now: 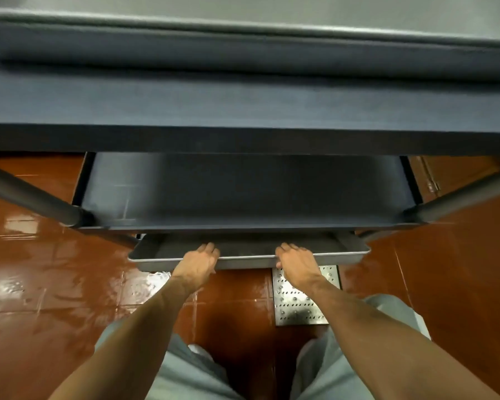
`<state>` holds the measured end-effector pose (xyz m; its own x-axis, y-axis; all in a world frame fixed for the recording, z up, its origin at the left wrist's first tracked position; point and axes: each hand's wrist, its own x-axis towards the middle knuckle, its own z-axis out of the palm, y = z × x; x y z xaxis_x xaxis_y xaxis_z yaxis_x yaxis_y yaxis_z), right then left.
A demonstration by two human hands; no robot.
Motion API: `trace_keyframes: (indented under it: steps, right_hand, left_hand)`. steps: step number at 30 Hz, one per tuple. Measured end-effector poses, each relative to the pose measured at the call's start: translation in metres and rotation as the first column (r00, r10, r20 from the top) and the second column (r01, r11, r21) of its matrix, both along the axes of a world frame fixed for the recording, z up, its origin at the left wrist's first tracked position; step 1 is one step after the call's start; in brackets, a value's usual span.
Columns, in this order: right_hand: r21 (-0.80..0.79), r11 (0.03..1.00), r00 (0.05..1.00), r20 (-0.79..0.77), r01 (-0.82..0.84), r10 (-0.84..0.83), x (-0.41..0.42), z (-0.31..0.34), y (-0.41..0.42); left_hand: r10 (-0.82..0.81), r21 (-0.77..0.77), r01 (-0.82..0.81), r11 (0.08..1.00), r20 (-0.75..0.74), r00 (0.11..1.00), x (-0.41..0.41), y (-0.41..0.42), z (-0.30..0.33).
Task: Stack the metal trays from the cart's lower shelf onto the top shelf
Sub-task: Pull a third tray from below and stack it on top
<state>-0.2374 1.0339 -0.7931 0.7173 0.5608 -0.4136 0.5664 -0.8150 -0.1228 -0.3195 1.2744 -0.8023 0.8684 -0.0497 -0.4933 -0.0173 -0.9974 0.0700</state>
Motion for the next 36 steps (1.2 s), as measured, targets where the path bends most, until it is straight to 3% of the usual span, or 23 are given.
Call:
trace_keyframes:
  steps: [9, 22, 31, 36]
  right_hand:
    - [-0.048, 0.999, 0.972, -0.237, -0.006, -0.005, -0.044, 0.157, -0.011]
    - [0.014, 1.000, 0.908, -0.420, 0.000, 0.006, -0.017, 0.402, -0.014]
    - [0.159, 0.984, 0.941, -0.313, -0.084, 0.131, -0.020, 0.542, -0.011]
    - [0.197, 0.969, 0.958, -0.213, -0.150, 0.192, -0.015, 0.638, -0.013]
  left_hand:
    - [0.011, -0.004, -0.012, 1.000, -0.256, 0.967, -0.044, -0.012, 0.172]
    - [-0.086, -0.136, 0.062, 0.989, -0.181, 0.980, -0.024, 0.005, 0.415]
    - [-0.133, -0.312, 0.105, 0.944, -0.071, 0.989, -0.033, 0.017, 0.557]
    - [-0.121, -0.331, 0.128, 0.935, 0.043, 0.992, -0.036, 0.018, 0.650]
